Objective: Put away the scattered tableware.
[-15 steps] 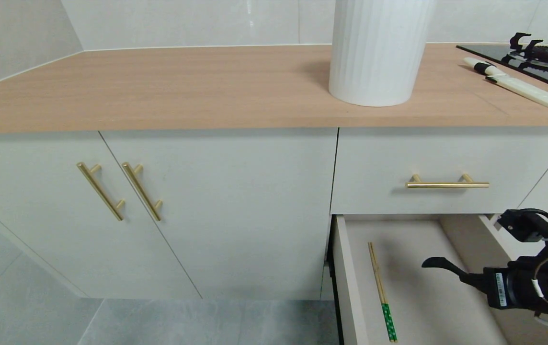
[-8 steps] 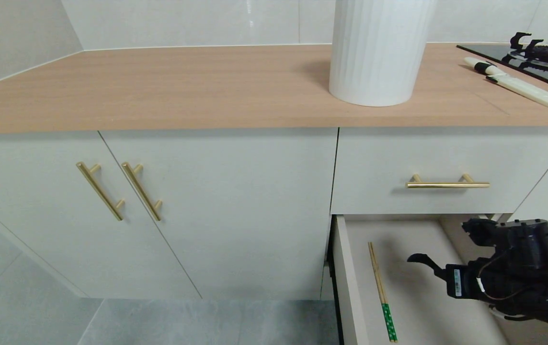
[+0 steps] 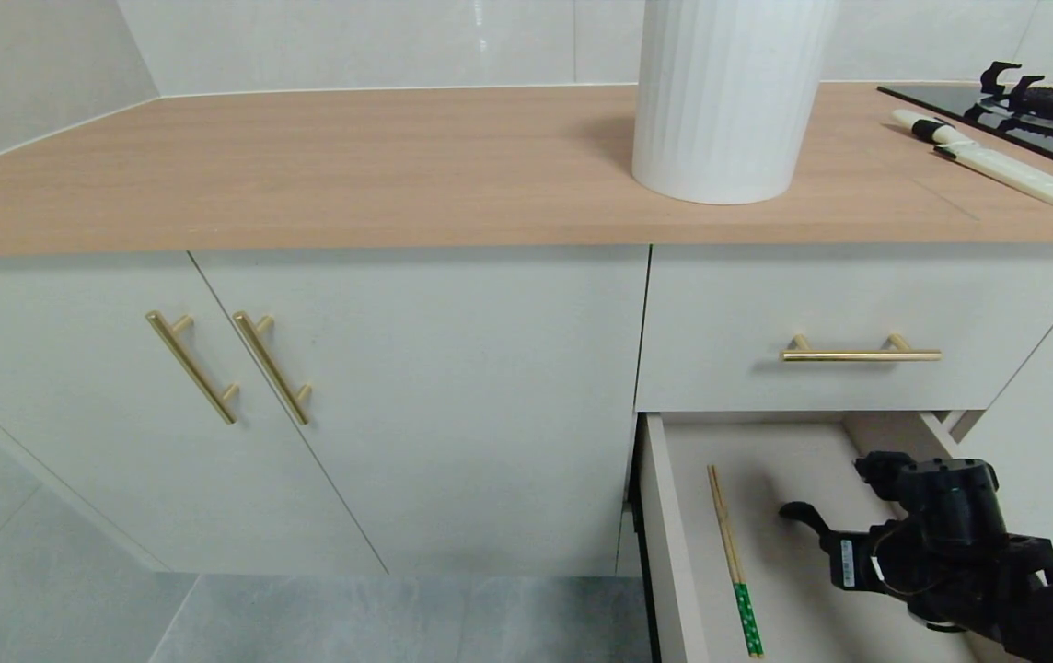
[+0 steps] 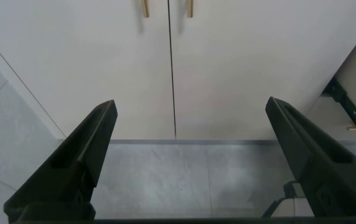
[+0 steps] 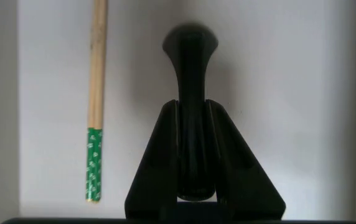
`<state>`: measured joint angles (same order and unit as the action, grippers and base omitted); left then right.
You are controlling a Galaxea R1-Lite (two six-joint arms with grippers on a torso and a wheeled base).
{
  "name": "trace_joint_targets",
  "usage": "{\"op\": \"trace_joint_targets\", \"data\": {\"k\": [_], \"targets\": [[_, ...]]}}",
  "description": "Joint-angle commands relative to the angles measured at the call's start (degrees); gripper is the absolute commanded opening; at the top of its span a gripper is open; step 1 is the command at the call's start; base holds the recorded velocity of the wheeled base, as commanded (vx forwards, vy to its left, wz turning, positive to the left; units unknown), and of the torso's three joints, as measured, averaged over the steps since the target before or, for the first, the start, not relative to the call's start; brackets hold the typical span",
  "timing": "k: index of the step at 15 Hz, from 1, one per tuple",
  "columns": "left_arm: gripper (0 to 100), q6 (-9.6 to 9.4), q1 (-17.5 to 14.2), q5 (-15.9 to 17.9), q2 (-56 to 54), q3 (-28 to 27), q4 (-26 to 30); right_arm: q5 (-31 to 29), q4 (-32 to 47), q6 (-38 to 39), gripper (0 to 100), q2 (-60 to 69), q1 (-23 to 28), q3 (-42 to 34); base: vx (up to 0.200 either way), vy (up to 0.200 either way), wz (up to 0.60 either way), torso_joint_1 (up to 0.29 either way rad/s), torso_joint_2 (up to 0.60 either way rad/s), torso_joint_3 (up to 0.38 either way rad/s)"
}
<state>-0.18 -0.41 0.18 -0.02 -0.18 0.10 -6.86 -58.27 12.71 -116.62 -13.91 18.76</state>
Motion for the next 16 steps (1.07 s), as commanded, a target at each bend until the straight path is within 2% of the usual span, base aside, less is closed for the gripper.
{"op": "trace_joint_targets", "data": {"k": [1,4,14,15,16], "targets": [[100,0.01,0.0,0.0,0.0,0.0,0.0,-1.6,-3.1,0.0,0,-4.9,0.0,-0.1,0.000,0.000,0.00,0.000,0.00,0.000],[100,0.01,0.0,0.0,0.0,0.0,0.0,-2.1,-9.4,-0.1,0,-7.6,0.1,-1.8,0.000,0.000,0.00,0.000,0.00,0.000],[100,0.01,0.0,0.0,0.0,0.0,0.0,-2.5,-10.5,-0.1,0,-7.6,0.3,-2.1,0.000,0.000,0.00,0.000,0.00,0.000],[100,0.01,0.0,0.0,0.0,0.0,0.0,-2.5,-10.5,-0.1,100,-7.7,0.3,-2.1,0.000,0.000,0.00,0.000,0.00,0.000],[100,0.01,0.0,0.0,0.0,0.0,0.0,-2.5,-10.5,-0.1,100,-7.6,0.3,-2.1,0.000,0.000,0.00,0.000,0.00,0.000]]}}
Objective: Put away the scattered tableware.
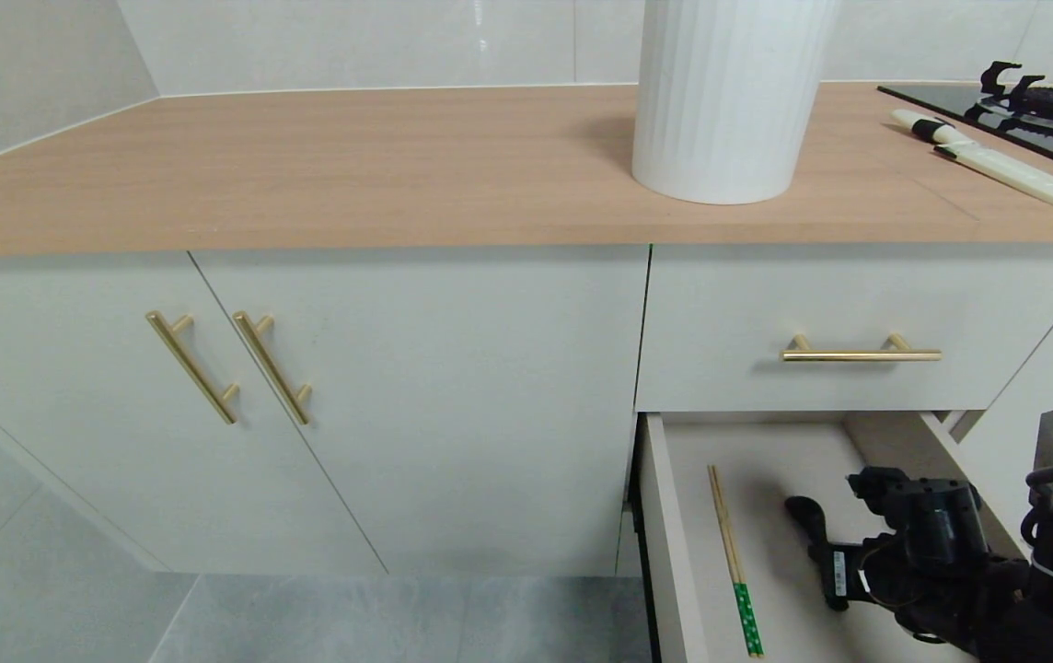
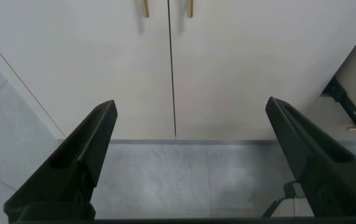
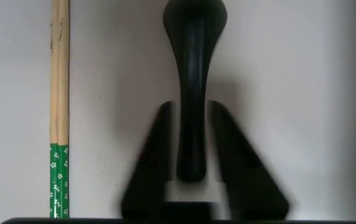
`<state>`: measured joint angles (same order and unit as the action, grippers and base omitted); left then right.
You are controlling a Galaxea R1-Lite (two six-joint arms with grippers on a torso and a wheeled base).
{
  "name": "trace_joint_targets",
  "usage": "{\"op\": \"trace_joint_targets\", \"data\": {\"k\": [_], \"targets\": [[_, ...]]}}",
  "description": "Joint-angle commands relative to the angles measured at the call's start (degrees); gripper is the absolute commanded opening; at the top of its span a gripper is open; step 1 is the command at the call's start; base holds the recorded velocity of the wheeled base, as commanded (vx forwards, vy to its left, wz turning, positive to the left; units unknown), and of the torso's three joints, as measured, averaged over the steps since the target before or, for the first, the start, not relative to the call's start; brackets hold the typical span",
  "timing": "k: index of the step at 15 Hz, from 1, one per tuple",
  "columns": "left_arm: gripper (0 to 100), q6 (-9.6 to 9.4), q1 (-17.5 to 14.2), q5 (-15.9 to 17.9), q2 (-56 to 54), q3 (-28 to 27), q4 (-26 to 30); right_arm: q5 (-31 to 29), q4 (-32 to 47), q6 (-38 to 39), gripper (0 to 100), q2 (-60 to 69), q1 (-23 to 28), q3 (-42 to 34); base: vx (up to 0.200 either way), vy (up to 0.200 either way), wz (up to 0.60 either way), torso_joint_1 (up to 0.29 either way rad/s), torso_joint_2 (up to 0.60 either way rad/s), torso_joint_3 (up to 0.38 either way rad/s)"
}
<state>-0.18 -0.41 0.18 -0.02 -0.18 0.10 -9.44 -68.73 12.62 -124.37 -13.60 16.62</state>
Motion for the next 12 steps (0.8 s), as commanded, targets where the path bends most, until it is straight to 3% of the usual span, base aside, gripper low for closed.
{"op": "trace_joint_targets", "data": {"k": [1,4,7,12], "targets": [[100,0.01,0.0,0.0,0.0,0.0,0.0,0.0,-0.1,0.0,100,0.7,0.0,0.0,0.000,0.000,0.00,0.000,0.00,0.000],[100,-0.08,0.0,0.0,0.0,0.0,0.0,-0.1,-0.2,0.0,100,1.6,0.0,-0.4,0.000,0.000,0.00,0.000,0.00,0.000],[100,0.01,0.0,0.0,0.0,0.0,0.0,0.4,0.6,-0.3,100,10.7,0.0,-2.8,0.000,0.000,0.00,0.000,0.00,0.000],[100,0.01,0.0,0.0,0.0,0.0,0.0,0.4,22.2,-1.5,100,31.1,-0.5,1.7,0.000,0.000,0.00,0.000,0.00,0.000]]}}
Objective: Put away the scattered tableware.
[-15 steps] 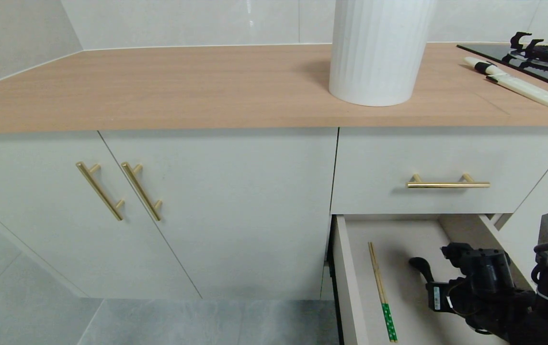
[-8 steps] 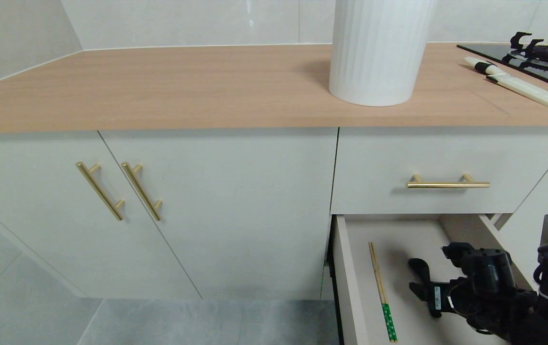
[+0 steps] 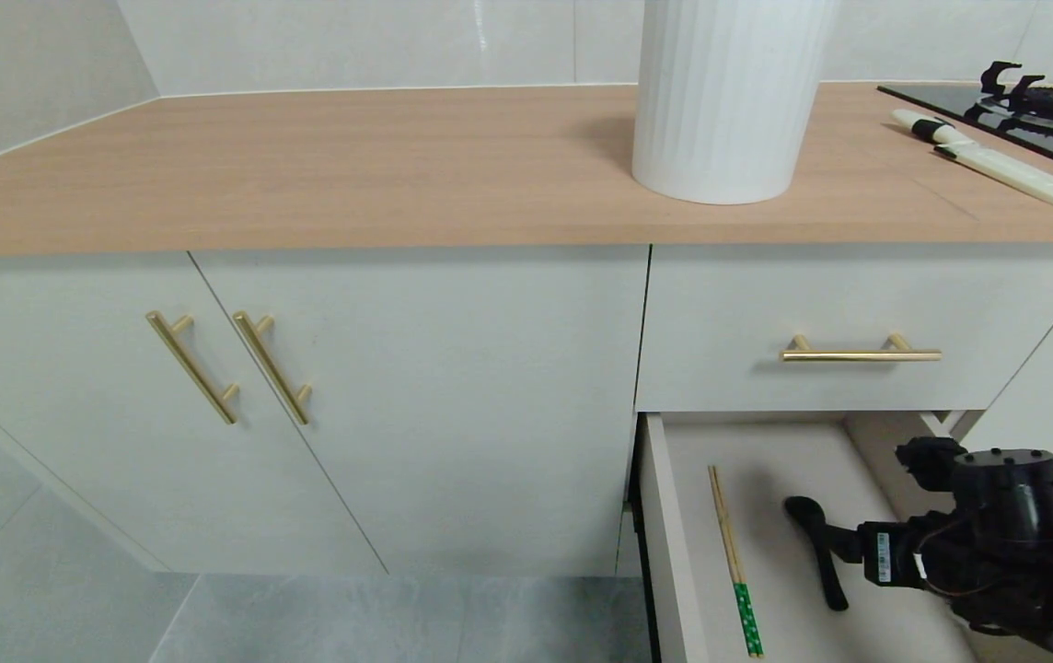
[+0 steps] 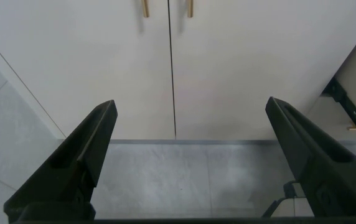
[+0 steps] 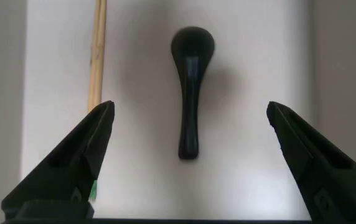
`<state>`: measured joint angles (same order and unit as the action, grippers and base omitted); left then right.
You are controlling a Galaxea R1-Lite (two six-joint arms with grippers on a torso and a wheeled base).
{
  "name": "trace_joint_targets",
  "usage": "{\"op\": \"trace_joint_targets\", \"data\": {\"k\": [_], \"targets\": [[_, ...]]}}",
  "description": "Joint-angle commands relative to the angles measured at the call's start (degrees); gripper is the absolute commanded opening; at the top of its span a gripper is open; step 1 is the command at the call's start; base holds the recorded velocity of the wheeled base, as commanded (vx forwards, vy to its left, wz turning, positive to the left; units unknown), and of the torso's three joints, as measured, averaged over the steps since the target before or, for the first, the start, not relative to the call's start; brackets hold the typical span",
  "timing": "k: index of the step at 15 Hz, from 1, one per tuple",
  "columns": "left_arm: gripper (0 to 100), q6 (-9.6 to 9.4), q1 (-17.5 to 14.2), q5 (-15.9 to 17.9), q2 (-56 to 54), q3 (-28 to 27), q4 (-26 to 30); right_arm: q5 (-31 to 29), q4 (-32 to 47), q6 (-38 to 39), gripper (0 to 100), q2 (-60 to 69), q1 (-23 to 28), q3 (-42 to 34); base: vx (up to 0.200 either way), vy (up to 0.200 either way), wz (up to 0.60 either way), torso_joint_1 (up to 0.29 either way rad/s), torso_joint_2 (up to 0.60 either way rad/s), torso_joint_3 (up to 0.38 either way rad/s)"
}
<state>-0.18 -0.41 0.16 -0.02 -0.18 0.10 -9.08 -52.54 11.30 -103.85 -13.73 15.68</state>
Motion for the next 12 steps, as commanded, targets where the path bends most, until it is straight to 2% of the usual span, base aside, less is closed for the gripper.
{"op": "trace_joint_targets", "data": {"k": [1,4,8,12], "targets": [[100,0.01,0.0,0.0,0.0,0.0,0.0,0.0,12.7,-0.2,100,15.2,-0.5,4.4,0.000,0.000,0.00,0.000,0.00,0.000],[100,0.01,0.0,0.0,0.0,0.0,0.0,0.1,30.5,-0.2,100,26.3,-1.0,10.7,0.000,0.000,0.00,0.000,0.00,0.000],[100,-0.34,0.0,0.0,0.0,0.0,0.0,0.0,52.9,-0.1,100,40.1,-8.4,17.9,0.000,0.000,0.00,0.000,0.00,0.000],[100,-0.52,0.0,0.0,0.0,0.1,0.0,-0.4,59.8,-0.2,100,42.5,-11.2,19.6,0.000,0.000,0.00,0.000,0.00,0.000]]}}
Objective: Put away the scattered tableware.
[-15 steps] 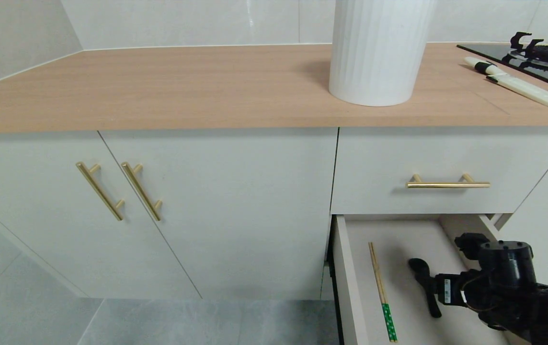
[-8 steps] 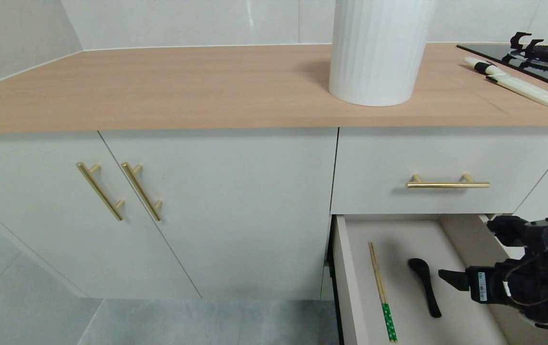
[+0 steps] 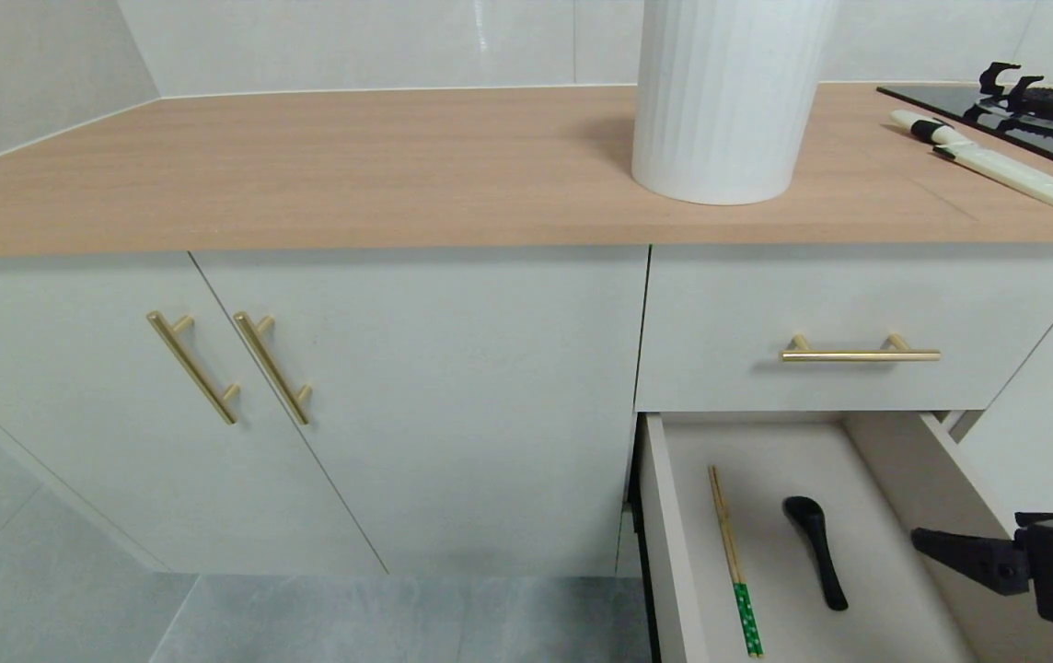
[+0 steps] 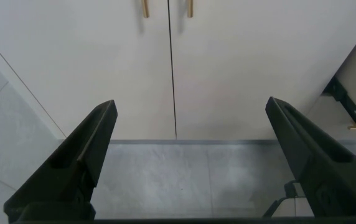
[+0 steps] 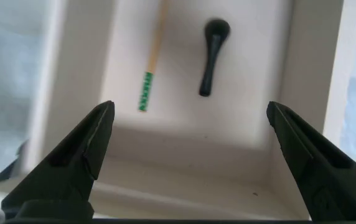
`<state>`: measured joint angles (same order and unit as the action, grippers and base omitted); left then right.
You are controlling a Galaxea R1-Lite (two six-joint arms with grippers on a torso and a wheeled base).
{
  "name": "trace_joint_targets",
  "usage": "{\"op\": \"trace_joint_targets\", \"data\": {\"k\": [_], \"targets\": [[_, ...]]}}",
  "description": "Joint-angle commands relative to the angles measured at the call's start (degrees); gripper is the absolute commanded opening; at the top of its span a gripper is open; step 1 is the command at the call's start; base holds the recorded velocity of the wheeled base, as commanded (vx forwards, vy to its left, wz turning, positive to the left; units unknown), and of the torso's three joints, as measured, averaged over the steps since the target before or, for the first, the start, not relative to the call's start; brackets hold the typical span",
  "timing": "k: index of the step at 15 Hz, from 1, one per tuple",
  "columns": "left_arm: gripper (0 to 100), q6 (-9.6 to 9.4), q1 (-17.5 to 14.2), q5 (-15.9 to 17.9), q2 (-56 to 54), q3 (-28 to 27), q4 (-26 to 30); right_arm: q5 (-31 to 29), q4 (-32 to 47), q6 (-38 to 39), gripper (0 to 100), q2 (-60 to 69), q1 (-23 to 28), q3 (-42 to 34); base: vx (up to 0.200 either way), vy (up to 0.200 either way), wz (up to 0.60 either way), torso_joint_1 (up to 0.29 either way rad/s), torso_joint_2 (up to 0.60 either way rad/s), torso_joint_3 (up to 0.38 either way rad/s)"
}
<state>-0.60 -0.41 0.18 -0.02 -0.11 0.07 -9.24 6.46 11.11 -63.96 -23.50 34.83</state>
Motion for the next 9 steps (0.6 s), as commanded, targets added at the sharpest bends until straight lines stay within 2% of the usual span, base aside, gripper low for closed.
{"op": "trace_joint_targets", "data": {"k": [1,2,9], "targets": [[100,-0.02,0.0,0.0,0.0,-0.1,0.0,-0.3,1.6,0.0,100,2.6,-2.0,0.4,0.000,0.000,0.00,0.000,0.00,0.000],[100,0.07,0.0,0.1,0.0,0.0,0.0,-0.3,2.4,0.0,100,2.6,-2.4,0.5,0.000,0.000,0.00,0.000,0.00,0.000],[100,0.25,0.0,0.1,0.0,-0.1,0.0,-0.4,9.4,-0.6,100,2.0,-5.9,2.1,-0.200,0.000,0.00,0.004,0.00,0.002]]}}
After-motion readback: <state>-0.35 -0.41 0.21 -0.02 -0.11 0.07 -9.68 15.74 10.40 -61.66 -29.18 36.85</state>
